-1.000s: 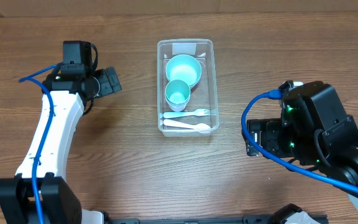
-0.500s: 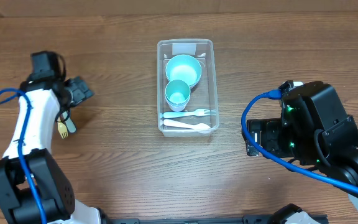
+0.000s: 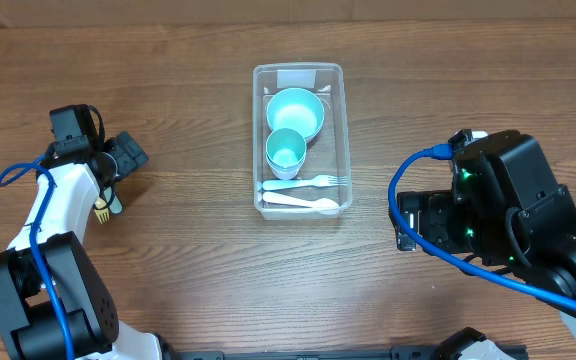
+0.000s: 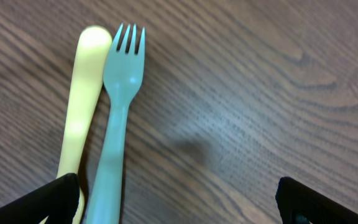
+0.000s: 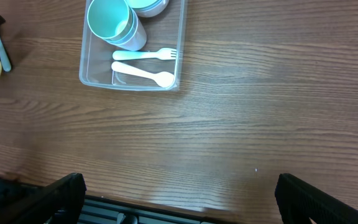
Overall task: Pack container
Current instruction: 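Move the left gripper back to the cutlery and grasp a mint fork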
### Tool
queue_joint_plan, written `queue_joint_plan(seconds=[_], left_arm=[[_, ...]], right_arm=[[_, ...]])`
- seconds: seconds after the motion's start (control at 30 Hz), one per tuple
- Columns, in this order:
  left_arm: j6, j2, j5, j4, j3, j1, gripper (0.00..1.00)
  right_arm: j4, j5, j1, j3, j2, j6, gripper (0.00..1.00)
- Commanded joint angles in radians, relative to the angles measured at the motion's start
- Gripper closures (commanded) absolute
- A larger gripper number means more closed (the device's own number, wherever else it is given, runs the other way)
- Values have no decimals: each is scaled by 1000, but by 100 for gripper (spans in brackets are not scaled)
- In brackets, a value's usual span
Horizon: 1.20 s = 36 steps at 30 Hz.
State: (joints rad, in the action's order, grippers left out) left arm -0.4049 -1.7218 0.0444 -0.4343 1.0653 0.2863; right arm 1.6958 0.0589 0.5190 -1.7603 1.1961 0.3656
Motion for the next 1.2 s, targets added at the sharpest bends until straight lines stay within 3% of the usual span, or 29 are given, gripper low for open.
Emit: queue_joint_plan(seconds=[0.0,0.27,0.77,1.17], left_arm=[[40,-14,15,31,-10,8,0],[39,-122,16,96,-10,8,0],[58,-171,41,212,-10,9,0],[61,-240,37,229,-10,9,1]], right_arm=[[-3,7,3,-1,-4,2,0],[-3,7,3,-1,-4,2,0],[-3,7,3,-1,-4,2,0],[-3,7,3,-1,-4,2,0]])
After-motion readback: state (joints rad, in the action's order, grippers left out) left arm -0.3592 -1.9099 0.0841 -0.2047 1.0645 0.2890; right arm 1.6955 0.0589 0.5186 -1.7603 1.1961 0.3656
